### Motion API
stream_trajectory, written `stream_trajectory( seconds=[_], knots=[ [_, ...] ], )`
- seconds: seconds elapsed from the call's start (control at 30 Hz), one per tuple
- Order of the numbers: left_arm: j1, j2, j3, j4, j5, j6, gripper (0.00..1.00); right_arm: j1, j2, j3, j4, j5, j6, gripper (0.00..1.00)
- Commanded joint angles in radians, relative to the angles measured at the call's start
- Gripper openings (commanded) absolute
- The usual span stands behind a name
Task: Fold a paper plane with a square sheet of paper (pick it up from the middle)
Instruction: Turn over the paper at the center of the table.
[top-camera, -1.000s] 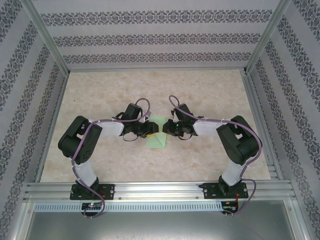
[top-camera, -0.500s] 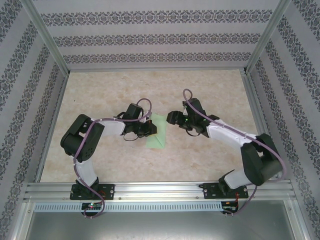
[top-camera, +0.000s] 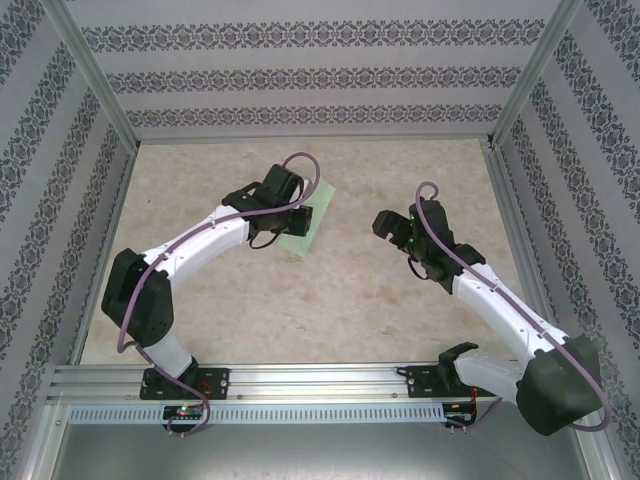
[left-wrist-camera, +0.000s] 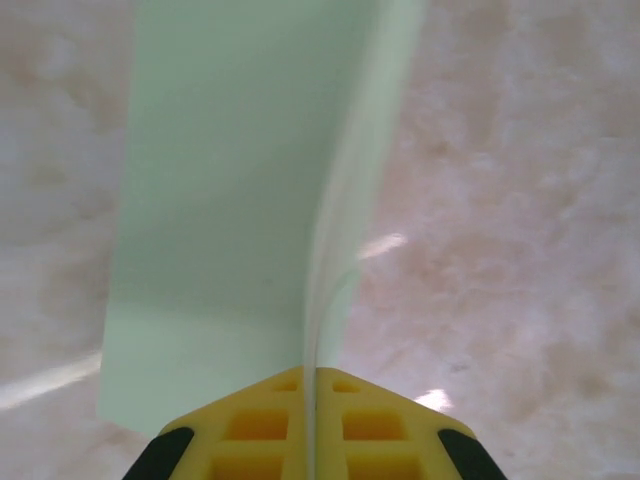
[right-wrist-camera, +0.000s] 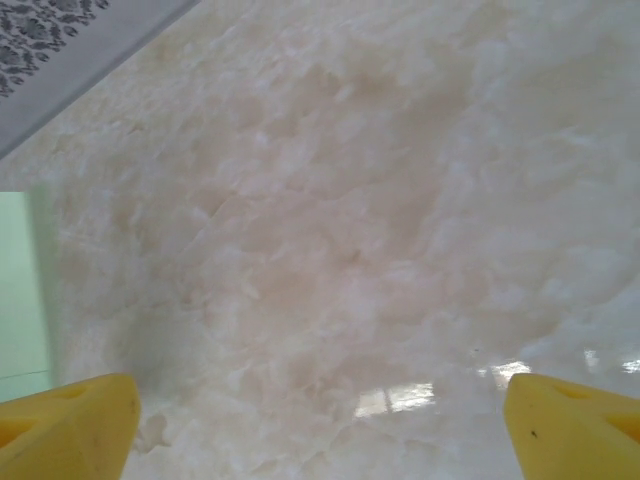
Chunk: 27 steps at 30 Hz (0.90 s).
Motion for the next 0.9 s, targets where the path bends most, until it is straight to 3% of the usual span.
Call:
stream_trajectory(
  seconds=[0.0, 0.13, 0.4, 0.57, 0.77, 0.87],
  knots=[
    [-0.04, 0.043, 0.085, -0.242, -0.349, 0.117, 0.05, -0.013, -0.029, -0.037, -0.011, 0.027, -0.002, 0.98],
    [-0.094, 0.136, 0.184, -0.315, -0.624, 0.131, 0.05, -0.021, -0.047, -0.061, -0.003, 0.04, -0.017, 0.98],
    [-0.164, 0.367, 0.301, -0.385, -0.877, 0.116, 0.05, -0.061, -0.047, -0.036, -0.047, 0.117, -0.018, 0.98],
    [-0.19, 0.468, 0.315, -0.358, -0.874, 0.095, 0.05, -0.105, -0.035, -0.045, -0.084, 0.128, 0.001, 0.98],
    [-0.204, 0.559, 0.329, -0.32, -0.703, 0.081, 0.04, -0.165, -0.049, -0.051, -0.134, 0.084, 0.006, 0.98],
    [-0.208, 0.585, 0.346, -0.313, -0.67, 0.065, 0.05, -0.179, -0.071, -0.039, -0.165, 0.084, -0.013, 0.98]
  ],
)
